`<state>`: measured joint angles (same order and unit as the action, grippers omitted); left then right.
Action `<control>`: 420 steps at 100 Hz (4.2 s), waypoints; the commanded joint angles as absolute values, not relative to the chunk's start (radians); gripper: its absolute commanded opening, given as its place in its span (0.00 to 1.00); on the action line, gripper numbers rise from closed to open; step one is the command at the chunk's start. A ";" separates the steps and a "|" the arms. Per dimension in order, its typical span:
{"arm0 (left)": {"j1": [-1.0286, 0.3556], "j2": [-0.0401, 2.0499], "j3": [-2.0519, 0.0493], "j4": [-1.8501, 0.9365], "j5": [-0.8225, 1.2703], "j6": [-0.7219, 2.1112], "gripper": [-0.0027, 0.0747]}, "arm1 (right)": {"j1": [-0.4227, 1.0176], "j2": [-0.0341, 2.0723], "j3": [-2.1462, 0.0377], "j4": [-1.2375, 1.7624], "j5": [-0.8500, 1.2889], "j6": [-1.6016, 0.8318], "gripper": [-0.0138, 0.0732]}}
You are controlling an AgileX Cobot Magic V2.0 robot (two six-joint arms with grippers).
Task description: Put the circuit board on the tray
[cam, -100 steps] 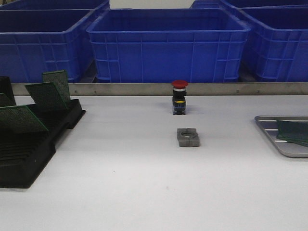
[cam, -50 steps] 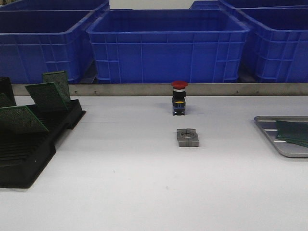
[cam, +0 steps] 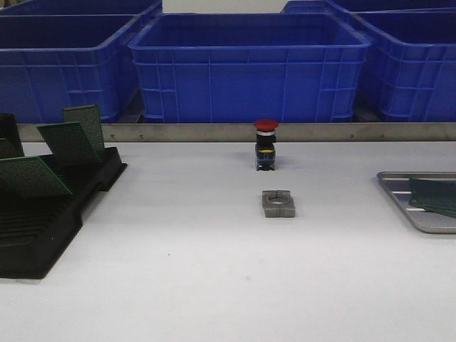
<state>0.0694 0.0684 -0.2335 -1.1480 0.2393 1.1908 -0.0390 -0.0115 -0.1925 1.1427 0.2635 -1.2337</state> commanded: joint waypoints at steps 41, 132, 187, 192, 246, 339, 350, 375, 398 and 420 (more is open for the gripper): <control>0.073 0.078 -0.260 -1.175 0.215 1.186 0.01 | -0.041 -0.021 -0.214 1.166 0.241 -1.244 0.09; 0.049 0.068 -0.138 -0.144 0.035 0.100 0.01 | -0.041 -0.021 -0.214 1.166 0.245 -1.244 0.09; -0.006 -0.036 0.050 0.070 0.083 -0.121 0.01 | -0.041 -0.020 -0.214 1.169 0.258 -1.244 0.09; -0.006 -0.036 0.050 0.062 0.094 -0.121 0.01 | -0.041 -0.020 -0.214 1.169 0.259 -1.244 0.09; -0.006 -0.036 0.048 0.042 0.075 -0.121 0.01 | -0.041 -0.020 -0.214 1.169 0.260 -1.244 0.09; -0.006 -0.036 0.048 0.042 0.075 -0.121 0.01 | -0.012 -0.016 -0.193 0.931 0.136 -1.158 0.09; -0.006 -0.036 0.048 0.042 0.075 -0.121 0.01 | 0.029 -0.016 -0.166 0.604 0.036 -0.750 0.09; -0.006 -0.036 0.048 0.042 0.075 -0.121 0.01 | 0.040 -0.016 -0.033 -0.108 -0.103 0.087 0.09; -0.006 -0.036 0.048 0.042 0.075 -0.121 0.01 | 0.014 -0.037 0.015 -0.153 -0.041 0.172 0.09; -0.006 -0.036 0.048 0.042 0.075 -0.121 0.01 | 0.014 -0.038 0.017 -0.159 -0.085 0.172 0.09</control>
